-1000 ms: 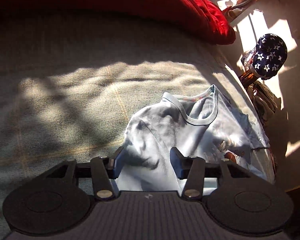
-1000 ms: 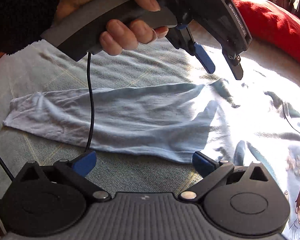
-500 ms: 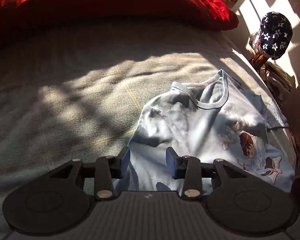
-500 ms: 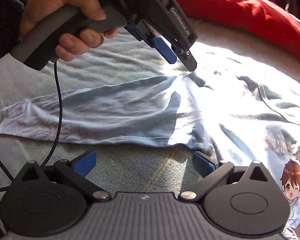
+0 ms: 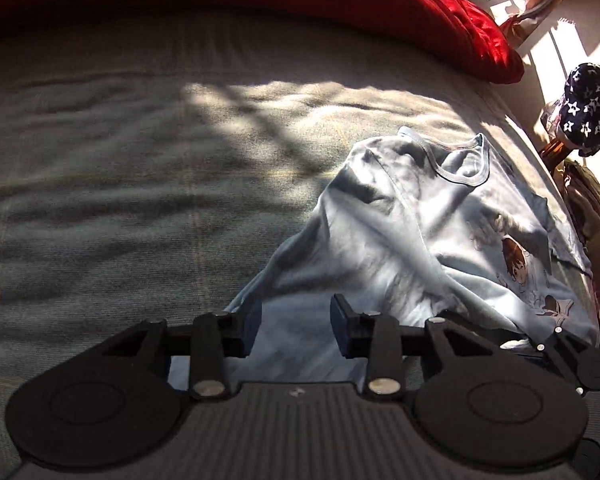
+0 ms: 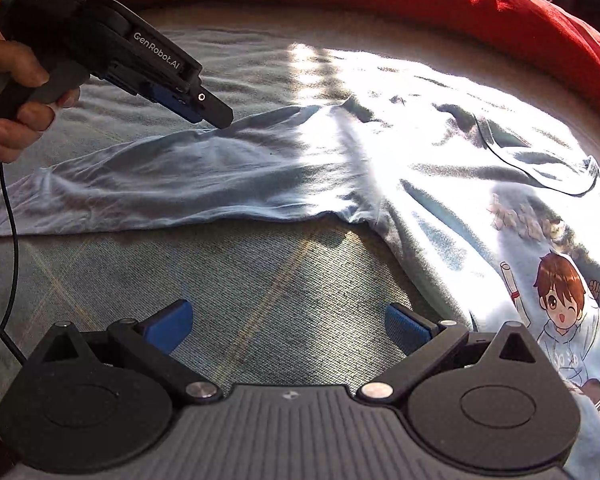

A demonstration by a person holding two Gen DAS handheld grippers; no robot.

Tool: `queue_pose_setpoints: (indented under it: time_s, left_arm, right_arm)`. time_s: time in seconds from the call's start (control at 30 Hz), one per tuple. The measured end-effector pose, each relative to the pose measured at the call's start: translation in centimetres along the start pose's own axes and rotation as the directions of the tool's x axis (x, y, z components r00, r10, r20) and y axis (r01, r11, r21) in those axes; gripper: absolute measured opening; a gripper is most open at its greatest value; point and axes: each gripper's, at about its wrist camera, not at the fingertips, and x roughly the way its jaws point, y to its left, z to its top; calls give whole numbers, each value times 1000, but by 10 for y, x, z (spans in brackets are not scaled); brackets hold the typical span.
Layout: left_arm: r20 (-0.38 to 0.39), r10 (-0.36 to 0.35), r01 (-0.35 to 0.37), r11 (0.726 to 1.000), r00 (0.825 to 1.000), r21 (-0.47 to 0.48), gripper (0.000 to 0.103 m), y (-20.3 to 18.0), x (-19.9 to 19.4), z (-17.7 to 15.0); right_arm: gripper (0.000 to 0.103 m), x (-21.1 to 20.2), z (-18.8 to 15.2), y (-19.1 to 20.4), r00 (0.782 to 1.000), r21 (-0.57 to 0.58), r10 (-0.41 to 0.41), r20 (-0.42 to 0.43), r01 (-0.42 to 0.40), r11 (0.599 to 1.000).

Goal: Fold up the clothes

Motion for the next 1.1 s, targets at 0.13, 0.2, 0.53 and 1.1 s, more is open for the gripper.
queue_pose_setpoints:
  time_s: [0.13, 0.2, 0.53, 1.1]
  left_arm:
    - [-66, -18, 20, 999, 998, 29, 43, -8, 14, -10]
    - [-45, 115, -112, 991, 992, 67, 42, -4, 19, -14]
    - [-37, 1, 1, 999, 999, 41, 46, -9, -6, -20]
    - [-31, 162, -164, 975, 986, -150, 51, 61, -47, -84]
  right_arm:
    - [103, -3, -5, 3, 1000, 35, 0, -8, 1, 999]
    - [103, -4, -8, 4, 1000, 44, -4, -10, 4, 999]
    - [103, -9, -25, 1, 999, 108, -40, -24, 42, 993]
    - [103, -9, -21, 25, 999, 100, -45, -30, 48, 994]
